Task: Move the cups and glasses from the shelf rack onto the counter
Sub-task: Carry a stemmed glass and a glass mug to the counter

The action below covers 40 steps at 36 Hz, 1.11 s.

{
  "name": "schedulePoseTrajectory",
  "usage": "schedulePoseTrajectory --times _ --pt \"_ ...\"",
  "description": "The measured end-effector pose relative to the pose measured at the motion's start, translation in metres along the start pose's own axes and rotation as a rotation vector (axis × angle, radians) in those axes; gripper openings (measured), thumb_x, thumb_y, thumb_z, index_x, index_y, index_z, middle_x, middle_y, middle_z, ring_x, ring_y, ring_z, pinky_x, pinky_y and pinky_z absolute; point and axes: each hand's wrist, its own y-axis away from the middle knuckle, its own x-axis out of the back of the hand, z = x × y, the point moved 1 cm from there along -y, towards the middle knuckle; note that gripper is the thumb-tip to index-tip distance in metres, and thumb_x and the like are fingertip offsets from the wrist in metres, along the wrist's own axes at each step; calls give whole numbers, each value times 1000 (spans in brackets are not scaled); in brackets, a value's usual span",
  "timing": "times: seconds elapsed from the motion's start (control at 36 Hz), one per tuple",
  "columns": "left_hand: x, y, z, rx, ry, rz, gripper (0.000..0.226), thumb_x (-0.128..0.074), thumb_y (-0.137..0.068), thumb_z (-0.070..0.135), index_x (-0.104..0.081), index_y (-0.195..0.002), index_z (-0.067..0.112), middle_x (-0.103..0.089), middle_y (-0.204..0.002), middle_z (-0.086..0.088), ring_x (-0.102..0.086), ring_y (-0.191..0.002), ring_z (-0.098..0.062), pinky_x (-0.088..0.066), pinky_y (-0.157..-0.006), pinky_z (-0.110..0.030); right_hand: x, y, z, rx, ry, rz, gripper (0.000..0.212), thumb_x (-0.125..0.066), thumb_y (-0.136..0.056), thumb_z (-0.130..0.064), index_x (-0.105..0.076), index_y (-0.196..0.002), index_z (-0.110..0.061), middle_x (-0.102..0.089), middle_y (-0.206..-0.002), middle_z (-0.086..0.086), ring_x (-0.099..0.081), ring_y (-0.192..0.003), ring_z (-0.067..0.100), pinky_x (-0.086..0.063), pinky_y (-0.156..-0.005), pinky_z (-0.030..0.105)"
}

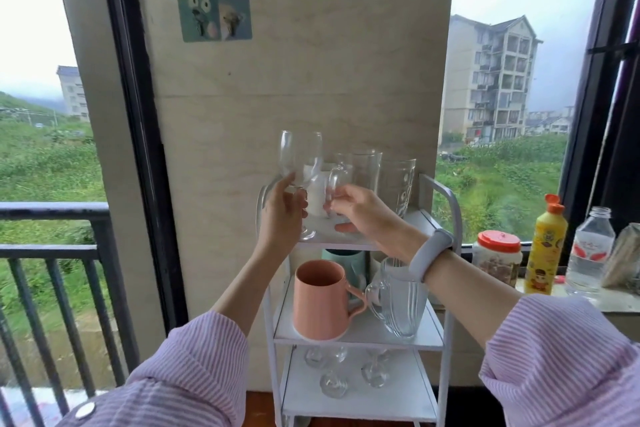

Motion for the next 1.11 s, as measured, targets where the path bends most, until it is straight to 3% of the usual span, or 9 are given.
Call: schedulePoseTrajectory --times 0.08,0.17,0.53,0.69,0.75,0.86,0.94,1.03,1.11 --pt "5 8 7 -20 7 38 34 -43 -96 14 -47 -129 9 -55 -71 1 -51 -50 -8 -41 -43 -13 10 9 -1 -14 -85 2 20 -45 -94 -25 -58 -106 -15 -61 -97 1 -57 -97 14 -50 -77 27" --pt "9 19 13 -43 4 51 32 -45 -96 18 -49 -126 12 -55 -74 -2 -52 -48 -8 -43 -44 -17 21 20 -3 -61 -209 -53 31 -41 -96 -34 -57 -85 -10 -55 -79 5 -53 -82 19 -50 -78 35" --pt "17 72 26 -72 5 26 27 -50 -93 24 -50 -119 17 -54 -65 -1 -55 -55 -15 -50 -64 -40 31 53 -7 -129 -488 6 50 -45 -87 -55 -39 -53 -20 -33 -53 -4 -36 -53 12 -43 -65 29" --pt "21 87 27 -63 -10 -32 7 -50 -91 31 -47 -92 26 -55 -68 -10 -52 -49 -9 -43 -57 -32 26 91 7 -12 -368 111 48 -48 -77 -62 -36 -51 -24 -31 -49 -8 -32 -52 11 -39 -63 29" --pt "20 96 26 -47 -17 -58 12 -52 -90 34 -45 -84 27 -59 -63 0 -54 -50 -9 -47 -57 -34 26 109 14 22 -374 115 45 -50 -73 -62 -36 -54 -23 -30 -50 -8 -31 -51 11 -38 -61 29" --pt "14 117 27 -34 1 -165 19 -52 -90 31 -47 -96 14 -64 -55 17 -55 -49 2 -47 -55 -18 27 150 30 45 -398 162 38 -56 -70 -56 -42 -50 -28 -35 -46 -9 -31 -50 11 -34 -58 28" --pt "7 138 32 -5 -3 -239 23 -55 -89 30 -53 -103 11 -72 -81 2 -57 -53 -7 -54 -59 -32 30 184 43 47 -333 193 37 -54 -73 -52 -42 -48 -27 -35 -45 -7 -30 -52 14 -33 -61 32" --pt "-5 167 37 26 4 -286 17 -61 -85 28 -53 -96 19 -66 -71 5 -58 -47 -1 -48 -45 -15 34 218 59 4 -342 224 39 -56 -71 -53 -42 -49 -24 -32 -47 -7 -26 -54 17 -31 -60 32" --pt "-25 202 41 45 -12 -358 17 -65 -82 31 -51 -86 24 -61 -64 6 -57 -45 -2 -45 -43 -13 40 255 78 -32 -391 270 39 -60 -70 -52 -43 -49 -24 -30 -47 -7 -22 -52 17 -26 -57 33"
